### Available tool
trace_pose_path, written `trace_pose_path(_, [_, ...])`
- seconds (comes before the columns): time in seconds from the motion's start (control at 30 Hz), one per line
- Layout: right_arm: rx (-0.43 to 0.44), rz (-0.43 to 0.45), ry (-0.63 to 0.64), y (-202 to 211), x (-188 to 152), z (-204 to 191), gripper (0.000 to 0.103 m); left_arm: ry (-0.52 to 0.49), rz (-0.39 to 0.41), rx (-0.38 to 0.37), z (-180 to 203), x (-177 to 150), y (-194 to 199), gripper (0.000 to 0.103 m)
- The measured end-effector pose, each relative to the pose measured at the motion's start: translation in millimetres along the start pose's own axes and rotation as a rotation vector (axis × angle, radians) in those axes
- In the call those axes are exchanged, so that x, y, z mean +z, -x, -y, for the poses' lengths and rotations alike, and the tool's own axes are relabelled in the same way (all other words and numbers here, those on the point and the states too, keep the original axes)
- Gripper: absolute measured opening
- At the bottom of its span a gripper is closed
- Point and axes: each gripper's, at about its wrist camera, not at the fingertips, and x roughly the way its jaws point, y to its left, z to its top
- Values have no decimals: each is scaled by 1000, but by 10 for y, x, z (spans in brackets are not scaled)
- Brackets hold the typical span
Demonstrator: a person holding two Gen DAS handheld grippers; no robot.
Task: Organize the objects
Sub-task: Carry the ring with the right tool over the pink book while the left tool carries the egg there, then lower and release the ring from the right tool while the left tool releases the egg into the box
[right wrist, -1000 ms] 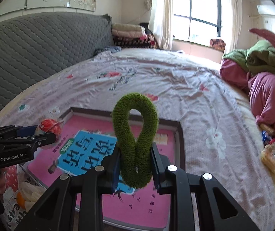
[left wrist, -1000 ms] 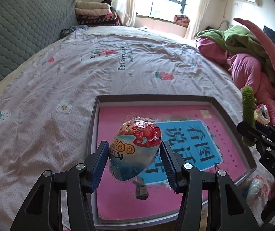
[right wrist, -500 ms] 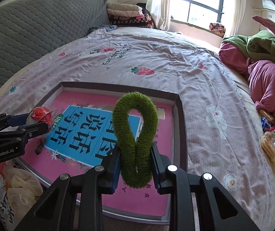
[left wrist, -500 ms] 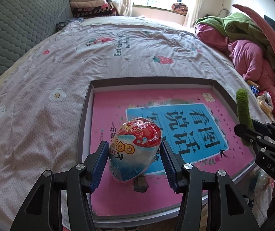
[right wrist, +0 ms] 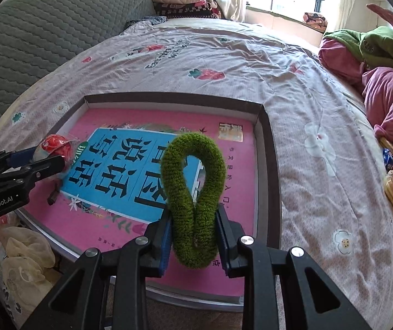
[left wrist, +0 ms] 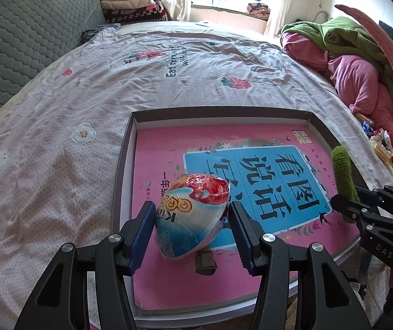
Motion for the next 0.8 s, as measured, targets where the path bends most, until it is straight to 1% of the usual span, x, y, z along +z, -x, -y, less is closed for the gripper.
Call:
trace_pose_path(0.2, [8, -9, -17, -20, -5, 21, 30, 3, 1, 2, 5, 3, -6, 56])
trace_pose_path(0.3, [7, -10, -19, -20, -7, 32, 32, -1, 1, 8, 7, 4, -10, 56])
trace_pose_path(0.43, [5, -20, -24, -35, -5, 44, 33, -13, 2, 28, 18, -1, -19, 57])
trace_pose_path(0.63, [10, -16, -18, -30, -9, 46, 44, -13, -8, 39, 12, -7, -45, 58])
trace_pose_path(0.8, [1, -9, -23, -23, -6, 61, 49, -18, -14, 45, 25, -17, -56, 58])
